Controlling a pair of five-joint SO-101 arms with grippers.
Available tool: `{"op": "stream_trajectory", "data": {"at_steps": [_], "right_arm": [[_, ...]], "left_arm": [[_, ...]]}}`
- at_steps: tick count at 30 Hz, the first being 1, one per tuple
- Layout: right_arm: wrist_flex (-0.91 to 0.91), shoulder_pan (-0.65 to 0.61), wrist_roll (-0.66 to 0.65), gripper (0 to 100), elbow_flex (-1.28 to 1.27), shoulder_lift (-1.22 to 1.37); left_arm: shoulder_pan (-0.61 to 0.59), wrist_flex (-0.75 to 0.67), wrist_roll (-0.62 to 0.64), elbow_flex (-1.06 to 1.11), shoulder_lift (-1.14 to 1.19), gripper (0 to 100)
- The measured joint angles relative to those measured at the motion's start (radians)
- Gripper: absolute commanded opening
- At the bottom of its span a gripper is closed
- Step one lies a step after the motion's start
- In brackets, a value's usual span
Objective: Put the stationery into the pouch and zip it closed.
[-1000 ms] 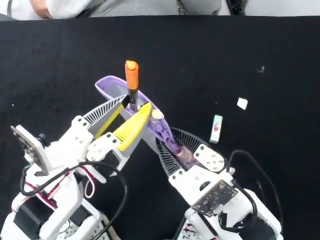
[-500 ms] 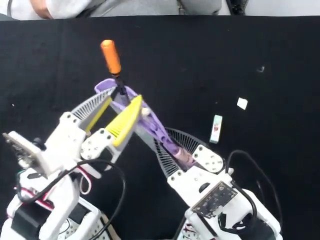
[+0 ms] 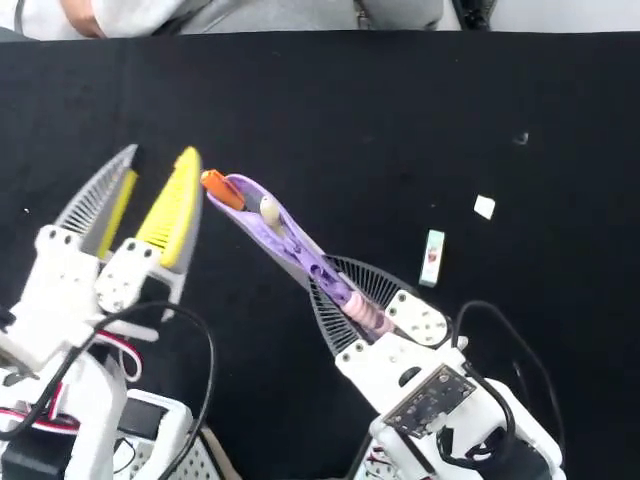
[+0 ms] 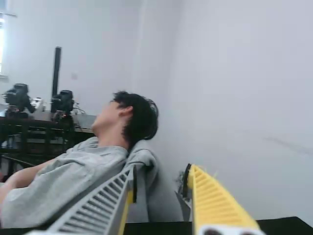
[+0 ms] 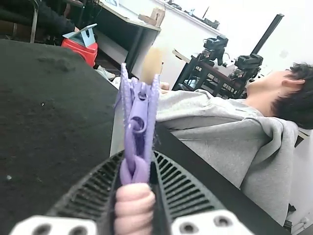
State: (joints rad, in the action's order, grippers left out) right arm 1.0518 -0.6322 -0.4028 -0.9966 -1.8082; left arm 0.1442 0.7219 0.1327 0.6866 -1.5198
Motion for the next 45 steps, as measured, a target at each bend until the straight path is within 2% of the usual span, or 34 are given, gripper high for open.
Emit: {"op": "stream_trajectory", "data": {"at_steps": [4, 8, 11, 14, 17, 21, 26, 30, 38, 42, 45], "right_arm": [[0.0, 0.0, 0.0, 1.1, 0.0, 0.0], [0.0, 0.0, 0.0, 1.1, 0.0, 0.0], [0.0, 0.0, 0.0, 1.1, 0.0, 0.0], [0.0, 0.0, 0.0, 1.1, 0.015, 0.0], [0.0, 0.0, 0.002, 1.1, 0.06, 0.0], [-0.002, -0.002, 0.003, 1.1, 0.077, 0.0], [-0.002, -0.002, 0.003, 1.1, 0.077, 0.0], [-0.002, -0.002, 0.003, 1.1, 0.077, 0.0], [-0.002, 0.002, 0.002, 1.1, 0.077, 0.0], [0.005, 0.002, 0.002, 1.1, 0.063, 0.0], [0.005, 0.003, 0.002, 1.1, 0.031, 0.0]], "left_arm": [[-0.17, 0.002, 0.002, 0.021, -0.002, 19], [-0.327, -0.002, 0.077, 0.149, 0.0, 19], [-0.413, -0.074, 0.146, 0.269, 0.0, 19], [-0.433, -0.192, 0.203, 0.416, 0.005, 19], [-0.394, -0.296, 0.216, 0.568, 0.009, 19], [-0.285, -0.404, 0.213, 0.704, 0.009, 19], [-0.107, -0.468, 0.132, 0.729, 0.029, 18], [0.005, -0.479, 0.12, 0.712, 0.133, 19], [0.034, -0.479, 0.143, 0.443, 0.493, 18], [0.034, -0.479, 0.206, 0.396, 0.488, 18], [0.035, -0.442, 0.216, 0.396, 0.393, 18]]}}
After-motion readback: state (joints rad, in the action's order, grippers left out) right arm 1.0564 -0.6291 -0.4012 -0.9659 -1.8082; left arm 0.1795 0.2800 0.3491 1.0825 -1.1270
